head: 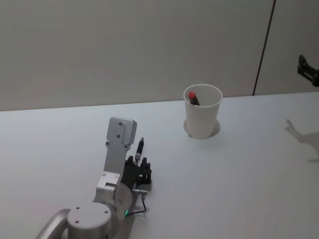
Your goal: Place the pen into the pen holder.
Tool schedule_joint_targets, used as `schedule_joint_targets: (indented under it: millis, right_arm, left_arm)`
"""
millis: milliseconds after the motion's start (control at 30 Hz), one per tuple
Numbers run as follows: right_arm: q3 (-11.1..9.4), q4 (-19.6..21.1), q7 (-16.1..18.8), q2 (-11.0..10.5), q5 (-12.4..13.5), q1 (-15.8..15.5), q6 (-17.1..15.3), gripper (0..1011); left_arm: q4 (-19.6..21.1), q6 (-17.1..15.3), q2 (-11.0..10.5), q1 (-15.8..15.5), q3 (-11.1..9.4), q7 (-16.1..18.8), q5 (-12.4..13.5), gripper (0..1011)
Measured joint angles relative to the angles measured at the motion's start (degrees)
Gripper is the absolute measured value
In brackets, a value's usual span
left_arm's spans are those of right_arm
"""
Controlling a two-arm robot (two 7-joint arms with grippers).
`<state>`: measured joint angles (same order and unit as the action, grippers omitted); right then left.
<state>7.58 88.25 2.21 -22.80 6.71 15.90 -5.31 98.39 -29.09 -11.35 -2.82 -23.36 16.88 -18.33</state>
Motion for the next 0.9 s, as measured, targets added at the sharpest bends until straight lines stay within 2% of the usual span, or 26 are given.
schedule_joint_targets:
  millis: [267,300,333,400,467,500,600,700,800,900]
  right_arm:
    - [0.0,0.0,0.0,0.0,0.0,0.0,0.0,1001]
    - [0.0,0.0,0.0,0.0,0.0,0.0,0.0,1001]
    - [0.0,0.0,0.0,0.0,0.0,0.0,0.0,1001]
    - [0.0,0.0,0.0,0.0,0.0,0.0,0.0,1001]
    - [0.0,0.0,0.0,0.0,0.0,0.0,0.0,1001]
    - [0.0,0.0,0.0,0.0,0.0,0.0,0.0,1001]
    - [0.0,0.0,0.0,0.0,0.0,0.0,0.0,1001]
    - [0.0,0.0,0.0,0.0,0.0,0.0,0.0,1001]
    - [0.0,0.0,0.0,0.0,0.0,0.0,0.0,1001]
    - [0.0,0.0,0.0,0.0,0.0,0.0,0.0,1001]
  left_arm:
    - [0.0,0.1,0.0,0.0,0.0,0.0,0.0,548]
    - [0.0,0.1,0.0,0.0,0.0,0.0,0.0,608]
    - [0.0,0.1,0.0,0.0,0.0,0.0,0.0,608]
    - [0.0,0.2,0.0,0.0,0.1,0.0,0.0,688]
    - [0.0,0.2,0.0,0.0,0.1,0.0,0.0,726]
    - [0.0,0.2,0.0,0.0,0.1,0.0,0.0,783]
    - [0.0,0.2,0.1,0.0,0.1,-0.1,0.0,834]
    - [0.0,0.0,0.2,0.0,0.2,-0.2,-0.2,954]
    - [-0.1,-0.1,0.3,0.0,0.3,-0.2,-0.6,1001]
    - [-0.2,-0.2,0.4,0.0,0.5,-0.3,-1.0,1001]
